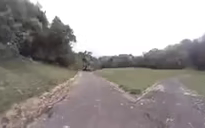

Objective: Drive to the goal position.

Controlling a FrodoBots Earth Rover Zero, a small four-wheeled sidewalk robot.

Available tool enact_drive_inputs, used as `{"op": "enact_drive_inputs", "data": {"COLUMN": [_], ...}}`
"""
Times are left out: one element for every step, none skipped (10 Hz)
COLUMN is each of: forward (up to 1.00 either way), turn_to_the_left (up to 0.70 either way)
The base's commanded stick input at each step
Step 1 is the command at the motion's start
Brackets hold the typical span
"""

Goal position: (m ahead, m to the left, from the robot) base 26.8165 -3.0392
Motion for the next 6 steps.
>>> {"op": "enact_drive_inputs", "data": {"forward": [0.85,0.85,0.85,0.85,0.85,0.85], "turn_to_the_left": [0.00,0.00,0.00,0.00,0.00,0.00]}}
